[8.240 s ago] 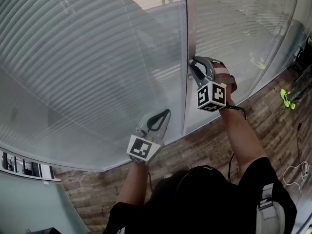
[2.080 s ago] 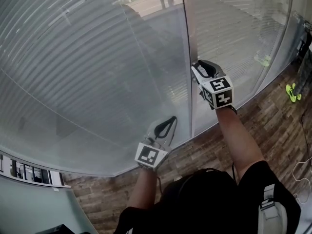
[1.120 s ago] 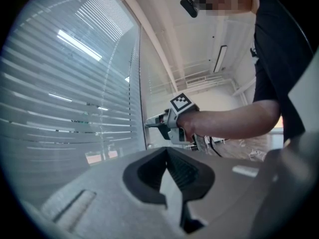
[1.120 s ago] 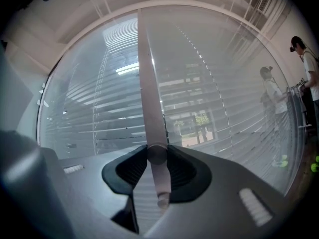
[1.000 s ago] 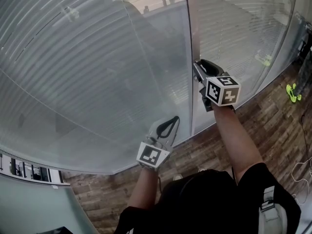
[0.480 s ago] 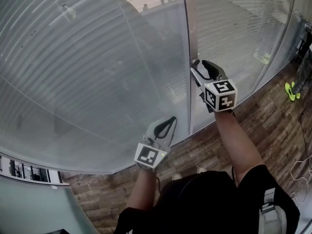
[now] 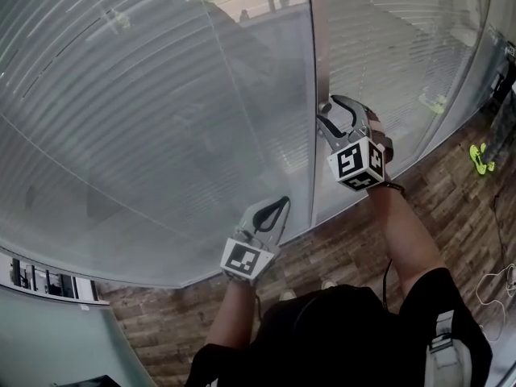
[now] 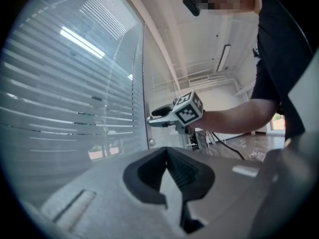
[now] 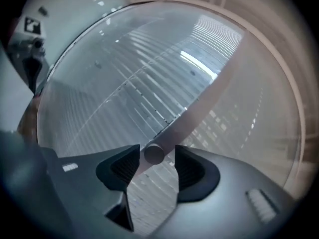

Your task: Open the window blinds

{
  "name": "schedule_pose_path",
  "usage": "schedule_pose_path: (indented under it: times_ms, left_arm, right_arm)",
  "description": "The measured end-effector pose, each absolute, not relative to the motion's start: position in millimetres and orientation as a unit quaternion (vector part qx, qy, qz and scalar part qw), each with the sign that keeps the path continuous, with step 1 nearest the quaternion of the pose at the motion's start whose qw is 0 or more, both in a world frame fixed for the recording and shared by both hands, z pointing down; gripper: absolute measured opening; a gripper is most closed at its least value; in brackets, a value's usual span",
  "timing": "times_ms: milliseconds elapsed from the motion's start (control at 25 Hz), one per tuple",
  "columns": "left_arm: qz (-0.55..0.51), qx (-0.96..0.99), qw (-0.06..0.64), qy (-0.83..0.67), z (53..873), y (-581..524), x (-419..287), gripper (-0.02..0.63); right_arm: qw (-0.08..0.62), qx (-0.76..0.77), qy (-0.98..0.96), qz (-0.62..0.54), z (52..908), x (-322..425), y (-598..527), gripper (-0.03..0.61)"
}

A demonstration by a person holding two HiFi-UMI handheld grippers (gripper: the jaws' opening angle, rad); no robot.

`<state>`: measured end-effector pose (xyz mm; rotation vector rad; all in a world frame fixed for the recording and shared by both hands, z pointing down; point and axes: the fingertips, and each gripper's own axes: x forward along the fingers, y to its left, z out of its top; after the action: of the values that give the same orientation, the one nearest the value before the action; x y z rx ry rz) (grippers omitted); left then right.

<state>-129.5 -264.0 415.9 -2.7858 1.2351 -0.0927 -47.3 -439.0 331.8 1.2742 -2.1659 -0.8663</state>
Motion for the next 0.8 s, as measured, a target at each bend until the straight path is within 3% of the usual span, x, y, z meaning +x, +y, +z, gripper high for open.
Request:
schedule_pose_path:
  times_ms: [240,520,720,800]
  left_arm:
    - [-0.019,-0.911,0.053,0.408,421.4,-266.2,-133.7,0.004]
    - [-0.023,-0.912,0.04,0.408,419.4,-266.5,-133.6,0.004]
    - [-0.009,-0.916,0.042,0.399,417.9,-267.5,-128.9,0.004]
    - [-0.013,-0.917,0.039,0.398,419.6,-266.4,-127.6,0.004]
  right_arm:
    - [0.342,0.41,-0.711,-0.458,345.1,-51.4,-440.0,0.225]
    - [0.369,0.392,-0.683,-0.494,349.7,-50.7,-442.4,0.221]
    - [0.377,0.381,-0.676,-0.506,351.1,-59.0,-443.2,0.179]
    - [0.373,0.386,-0.673,-0.508,349.2,-59.7,-443.7,0.13]
